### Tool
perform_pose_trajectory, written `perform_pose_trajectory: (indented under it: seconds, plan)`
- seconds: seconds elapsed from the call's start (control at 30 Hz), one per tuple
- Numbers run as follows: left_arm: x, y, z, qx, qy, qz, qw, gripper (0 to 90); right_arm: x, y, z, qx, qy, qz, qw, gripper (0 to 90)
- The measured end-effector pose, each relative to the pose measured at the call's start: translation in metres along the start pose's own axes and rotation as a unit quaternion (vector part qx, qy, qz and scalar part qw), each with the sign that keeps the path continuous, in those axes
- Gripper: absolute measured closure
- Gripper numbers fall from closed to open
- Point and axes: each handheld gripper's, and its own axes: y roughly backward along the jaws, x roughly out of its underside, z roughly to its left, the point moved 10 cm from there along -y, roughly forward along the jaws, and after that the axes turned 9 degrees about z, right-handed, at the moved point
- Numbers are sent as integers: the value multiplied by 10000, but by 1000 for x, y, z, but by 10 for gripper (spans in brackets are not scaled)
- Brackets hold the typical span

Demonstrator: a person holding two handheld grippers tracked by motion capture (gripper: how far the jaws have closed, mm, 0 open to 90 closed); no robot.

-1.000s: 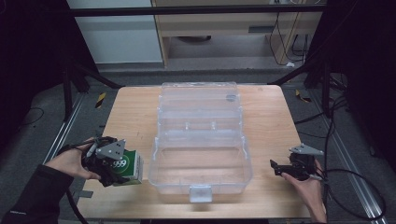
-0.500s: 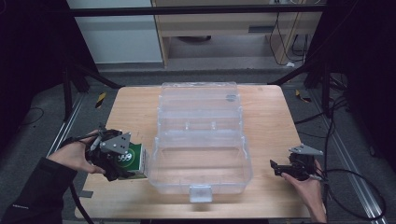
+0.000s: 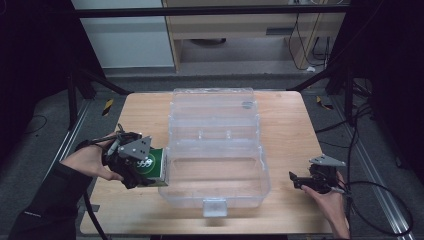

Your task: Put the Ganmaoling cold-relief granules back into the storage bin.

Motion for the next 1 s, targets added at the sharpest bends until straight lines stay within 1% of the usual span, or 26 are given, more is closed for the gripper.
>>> perform_pose_trajectory:
  seconds: [0.07, 0.1, 0.17, 0.3, 0.4, 0.57, 0.73, 0.8, 0.93, 0.97, 1.0]
  plan:
    - [-5, 0, 1, 11, -49, -17, 10000, 149, 0, -1, 0, 12, 38, -2, 10000, 22]
    - [-5, 0, 1, 11, -49, -17, 10000, 149, 0, -1, 0, 12, 38, -2, 10000, 22]
    - [-12, -2, 0, 64, -70, -60, 9999, 150, 0, 0, 0, 21, 50, -3, 10000, 22]
    - [-18, -6, 1, 80, -108, -10, 9999, 150, 0, 0, 0, 10, 20, 7, 10000, 22]
    - [-20, -8, 2, 103, -111, -16, 9999, 149, 0, 0, 0, 10, 21, 10, 10000, 22]
    - [-29, -14, 3, 153, -145, -38, 9998, 149, 0, 0, 0, 0, 28, 6, 10000, 22]
    - [-35, -20, 4, 168, -213, -19, 9996, 149, 1, 0, -1, 10, 48, 12, 10000, 22]
    - [-36, -21, 4, 189, -201, -13, 9996, 149, 0, 0, 0, 8, 43, 11, 10000, 22]
    - [-39, -30, 3, 252, -207, 4, 9995, 149, 1, 0, 0, -16, 36, 19, 10000, 22]
    - [-39, -30, 3, 252, -207, 4, 9995, 149, 1, 0, 0, -16, 36, 19, 10000, 22]
    - [-39, -34, 4, 265, -237, 52, 9994, 149, 1, -1, 0, 7, 63, 16, 10000, 22]
